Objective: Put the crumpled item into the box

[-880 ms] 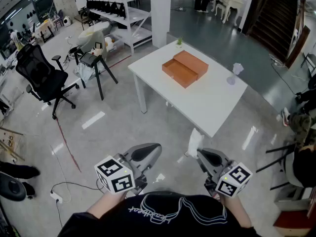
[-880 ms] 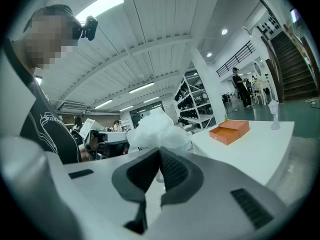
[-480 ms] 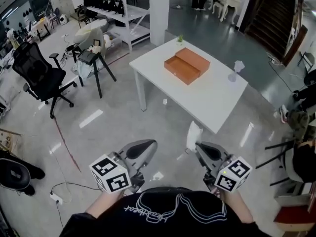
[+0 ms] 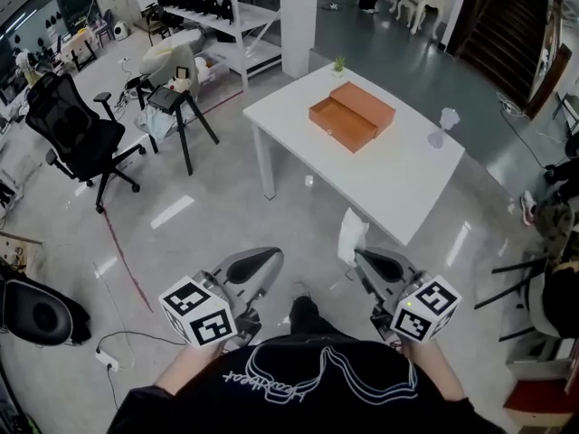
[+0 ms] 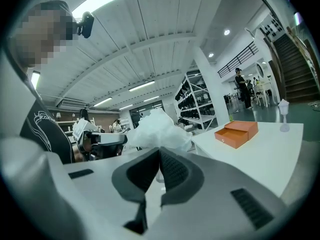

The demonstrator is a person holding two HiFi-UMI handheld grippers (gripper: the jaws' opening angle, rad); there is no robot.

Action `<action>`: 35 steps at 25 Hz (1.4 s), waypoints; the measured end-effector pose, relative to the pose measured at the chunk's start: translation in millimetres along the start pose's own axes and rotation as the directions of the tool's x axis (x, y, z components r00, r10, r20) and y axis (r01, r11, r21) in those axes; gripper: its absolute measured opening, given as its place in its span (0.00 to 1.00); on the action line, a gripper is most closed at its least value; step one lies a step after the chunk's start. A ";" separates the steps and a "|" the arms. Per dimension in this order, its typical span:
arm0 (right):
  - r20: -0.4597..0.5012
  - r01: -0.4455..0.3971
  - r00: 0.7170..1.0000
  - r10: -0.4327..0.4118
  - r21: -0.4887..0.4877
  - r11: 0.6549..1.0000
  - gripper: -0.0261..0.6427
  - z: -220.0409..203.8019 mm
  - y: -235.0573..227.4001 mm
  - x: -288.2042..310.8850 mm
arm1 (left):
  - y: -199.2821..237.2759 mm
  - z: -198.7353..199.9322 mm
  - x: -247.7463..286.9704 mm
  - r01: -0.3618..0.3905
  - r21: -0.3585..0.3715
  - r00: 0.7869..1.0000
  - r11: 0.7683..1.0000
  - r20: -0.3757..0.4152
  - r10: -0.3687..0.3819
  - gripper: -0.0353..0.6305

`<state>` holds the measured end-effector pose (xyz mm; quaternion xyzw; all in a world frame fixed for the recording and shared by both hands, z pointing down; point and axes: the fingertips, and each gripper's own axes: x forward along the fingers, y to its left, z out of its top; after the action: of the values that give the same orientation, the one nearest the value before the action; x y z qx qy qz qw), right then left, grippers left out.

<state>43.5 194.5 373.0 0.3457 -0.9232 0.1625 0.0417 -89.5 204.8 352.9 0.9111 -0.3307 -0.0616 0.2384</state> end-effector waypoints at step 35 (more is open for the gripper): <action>-0.103 0.067 0.992 -0.067 0.000 0.998 0.05 67.8 -272.6 171.3 | 201.3 80.7 252.5 0.006 -0.009 0.992 1.000 -0.126 -0.007 0.06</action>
<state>93.8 -127.8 415.4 0.3678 -0.9075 0.1800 0.0939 -31.3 -121.0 389.0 0.9131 -0.3118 -0.0061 0.2627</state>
